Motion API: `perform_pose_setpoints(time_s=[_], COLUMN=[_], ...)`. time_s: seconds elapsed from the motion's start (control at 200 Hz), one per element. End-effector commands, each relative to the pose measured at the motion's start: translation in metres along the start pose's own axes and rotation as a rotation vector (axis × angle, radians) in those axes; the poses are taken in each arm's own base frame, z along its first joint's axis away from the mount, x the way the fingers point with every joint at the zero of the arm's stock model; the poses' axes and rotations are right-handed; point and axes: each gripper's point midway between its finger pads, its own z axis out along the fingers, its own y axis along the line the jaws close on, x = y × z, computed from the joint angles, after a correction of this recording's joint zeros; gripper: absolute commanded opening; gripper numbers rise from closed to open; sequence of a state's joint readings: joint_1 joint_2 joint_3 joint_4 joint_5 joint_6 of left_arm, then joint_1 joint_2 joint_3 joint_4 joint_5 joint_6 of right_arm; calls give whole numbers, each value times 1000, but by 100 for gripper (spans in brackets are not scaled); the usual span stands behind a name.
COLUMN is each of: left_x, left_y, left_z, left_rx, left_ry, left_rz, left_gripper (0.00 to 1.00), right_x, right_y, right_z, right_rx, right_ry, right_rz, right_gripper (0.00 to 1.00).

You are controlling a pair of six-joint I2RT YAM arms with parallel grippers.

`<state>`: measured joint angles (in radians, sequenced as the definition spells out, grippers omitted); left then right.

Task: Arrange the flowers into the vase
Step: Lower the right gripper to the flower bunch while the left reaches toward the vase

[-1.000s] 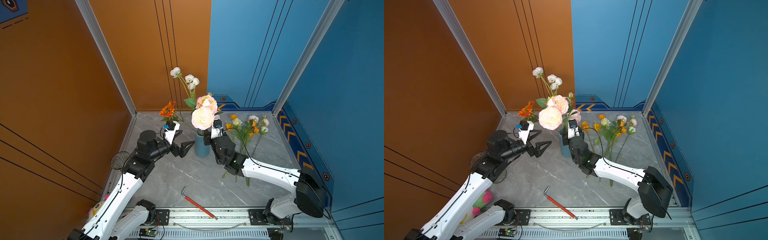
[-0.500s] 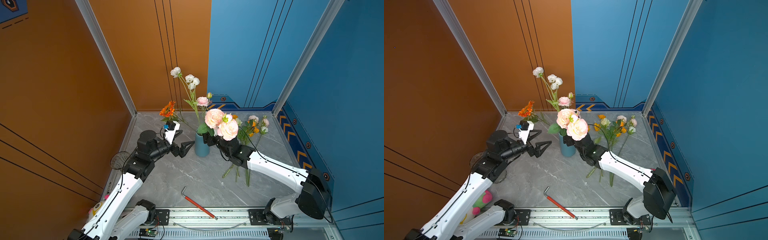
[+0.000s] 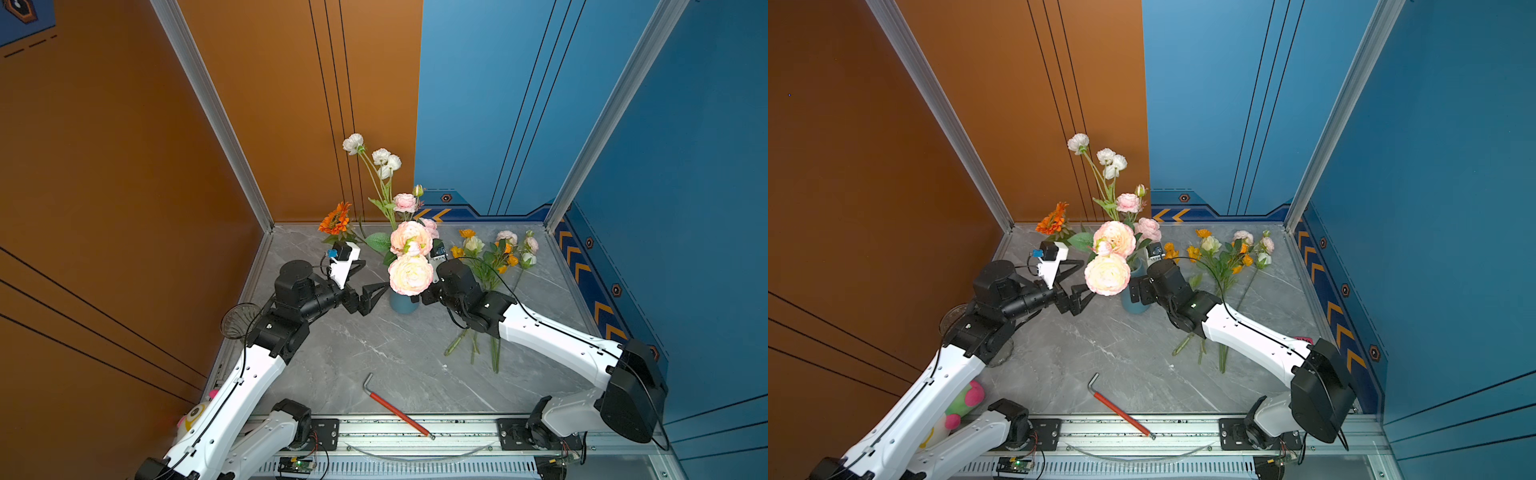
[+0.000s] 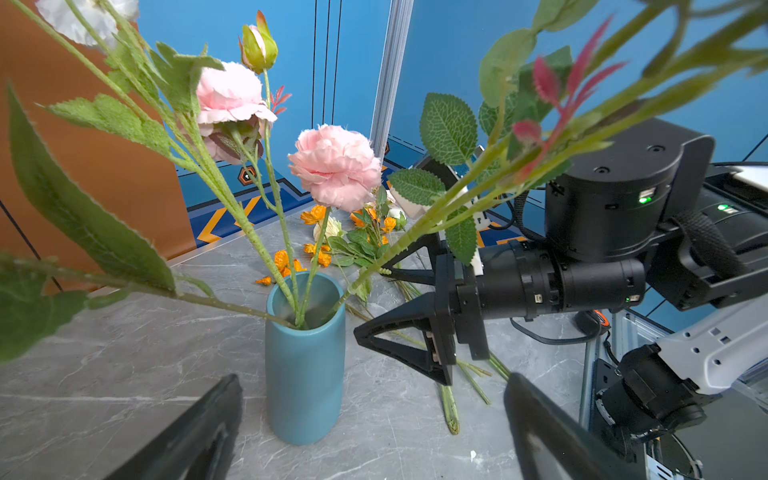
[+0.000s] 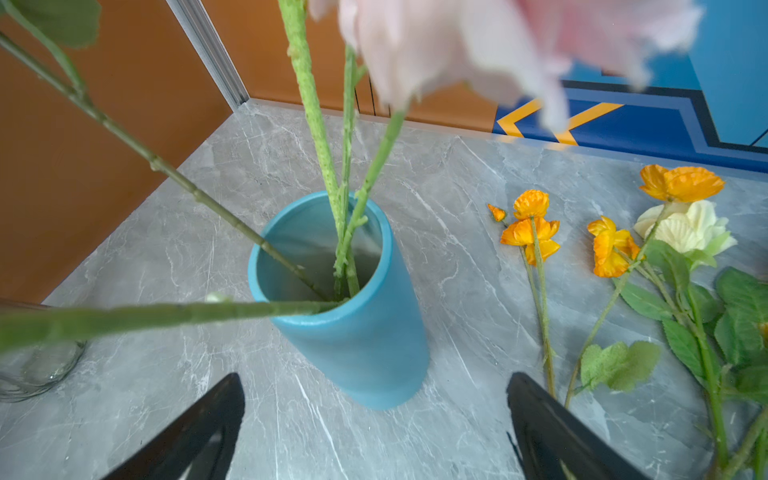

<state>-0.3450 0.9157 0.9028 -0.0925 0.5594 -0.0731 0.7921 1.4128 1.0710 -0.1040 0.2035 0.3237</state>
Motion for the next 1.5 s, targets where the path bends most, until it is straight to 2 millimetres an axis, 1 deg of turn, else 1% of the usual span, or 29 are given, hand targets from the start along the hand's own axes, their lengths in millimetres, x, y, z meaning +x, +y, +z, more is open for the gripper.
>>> perform_pose_setpoints(time_s=[0.0,0.21,0.425,0.556,0.631,0.726,0.741,0.796,0.806,0.821,0.911,0.976,1.116,1.196,1.266,1.331,1.386,1.497], left_x=[-1,-1,-2,-1,2,6,14,21,23,25,41,55,90,111,125,132,134,129], left_y=[-1,0,0,0,0,-7,-9,-17,-19,-22,-36,-43,-57,-67,-76,-85,-92,-104], left_z=[0,0,-1,-2,-1,2,2,2,2,1,-3,-8,-14,-12,-10,-6,0,13], left_rx=[18,15,10,2,-12,-12,-10,3,11,22,75,95,126,155,174,193,207,244], left_ry=[-9,-9,-14,-12,12,53,86,130,140,150,206,244,326,391,450,494,517,543], left_rz=[-2,-1,4,9,16,51,48,74,73,72,44,37,34,56,109,167,200,261], left_gripper=[98,98,98,98,98,98,98,98,98,98,98,98,98,98,98,98,98,98], right_x=[19,45,66,80,87,91,91,93,92,92,94,92,87,82,78,77,78,80], right_y=[-7,-17,-32,-45,-55,-72,-75,-82,-90,-95,-113,-125,-142,-148,-150,-153,-154,-153], right_z=[-8,-17,-29,-38,-45,-55,-57,-63,-64,-65,-72,-74,-70,-68,-65,-62,-58,-42], right_rx=[-1,9,41,62,86,131,139,158,181,194,241,263,299,312,316,316,308,285], right_ry=[58,98,112,122,122,115,114,117,115,114,123,123,149,169,174,180,199,254], right_rz=[18,45,77,105,125,167,175,192,206,218,245,265,289,289,291,300,303,292], right_gripper=[100,99,99,99,99,98,98,98,98,98,97,96,93,93,93,92,92,91])
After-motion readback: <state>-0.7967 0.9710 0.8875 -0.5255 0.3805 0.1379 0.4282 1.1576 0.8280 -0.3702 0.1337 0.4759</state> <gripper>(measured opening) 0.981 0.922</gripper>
